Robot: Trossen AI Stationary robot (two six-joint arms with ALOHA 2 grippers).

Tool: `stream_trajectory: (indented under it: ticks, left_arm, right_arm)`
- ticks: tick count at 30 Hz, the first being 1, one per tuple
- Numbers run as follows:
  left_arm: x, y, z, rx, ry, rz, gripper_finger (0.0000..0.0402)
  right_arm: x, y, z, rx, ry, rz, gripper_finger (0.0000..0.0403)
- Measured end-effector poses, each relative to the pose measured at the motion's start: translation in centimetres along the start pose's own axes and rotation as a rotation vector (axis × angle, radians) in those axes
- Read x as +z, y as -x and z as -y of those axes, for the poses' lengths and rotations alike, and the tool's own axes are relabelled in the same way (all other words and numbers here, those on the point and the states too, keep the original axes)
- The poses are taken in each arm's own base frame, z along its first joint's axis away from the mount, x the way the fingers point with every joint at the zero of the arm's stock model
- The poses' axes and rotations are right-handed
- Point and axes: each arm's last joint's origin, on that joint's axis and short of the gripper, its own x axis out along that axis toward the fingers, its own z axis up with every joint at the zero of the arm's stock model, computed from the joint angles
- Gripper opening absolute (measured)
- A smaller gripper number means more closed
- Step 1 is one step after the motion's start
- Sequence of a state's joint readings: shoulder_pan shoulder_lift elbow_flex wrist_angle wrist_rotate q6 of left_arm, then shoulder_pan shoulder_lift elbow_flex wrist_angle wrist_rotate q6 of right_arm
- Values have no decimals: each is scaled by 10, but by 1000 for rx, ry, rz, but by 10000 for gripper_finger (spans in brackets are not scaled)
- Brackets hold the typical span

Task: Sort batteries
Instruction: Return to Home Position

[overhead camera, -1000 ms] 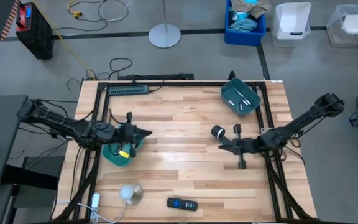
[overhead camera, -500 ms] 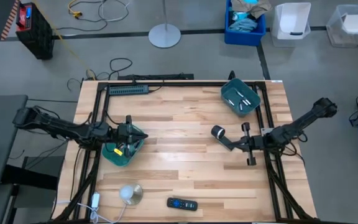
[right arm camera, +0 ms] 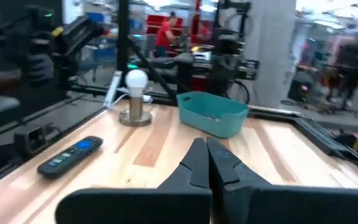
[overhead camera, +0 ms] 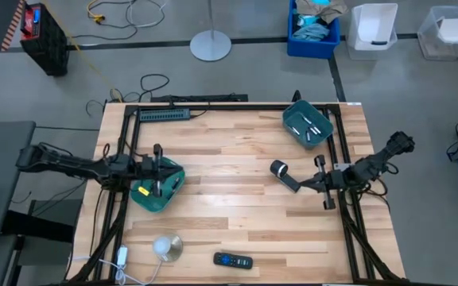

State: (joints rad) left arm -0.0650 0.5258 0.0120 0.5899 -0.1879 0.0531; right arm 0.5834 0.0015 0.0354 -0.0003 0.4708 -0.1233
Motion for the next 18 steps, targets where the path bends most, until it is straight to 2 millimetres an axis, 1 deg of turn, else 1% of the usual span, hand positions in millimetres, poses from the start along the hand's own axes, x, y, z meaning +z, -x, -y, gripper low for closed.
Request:
stream_trajectory:
  ticks: [6, 11, 15, 18]
  left_arm:
    - [0, 12, -2, -4, 14, -25, 0]
    - [2, 23, -4, 1, 15, 2, 0]
    - [-3, 31, -6, 17, 10, -36, 0]
    - [6, 35, -7, -2, 12, 5, 0]
  right_arm:
    - [0, 0, 1, -31, -15, -15, 0]
    - [-1, 0, 2, -40, -13, -21, 0]
    - [-1, 0, 2, -40, -15, -23, 0]
    - [-1, 0, 2, -40, -15, -24, 0]
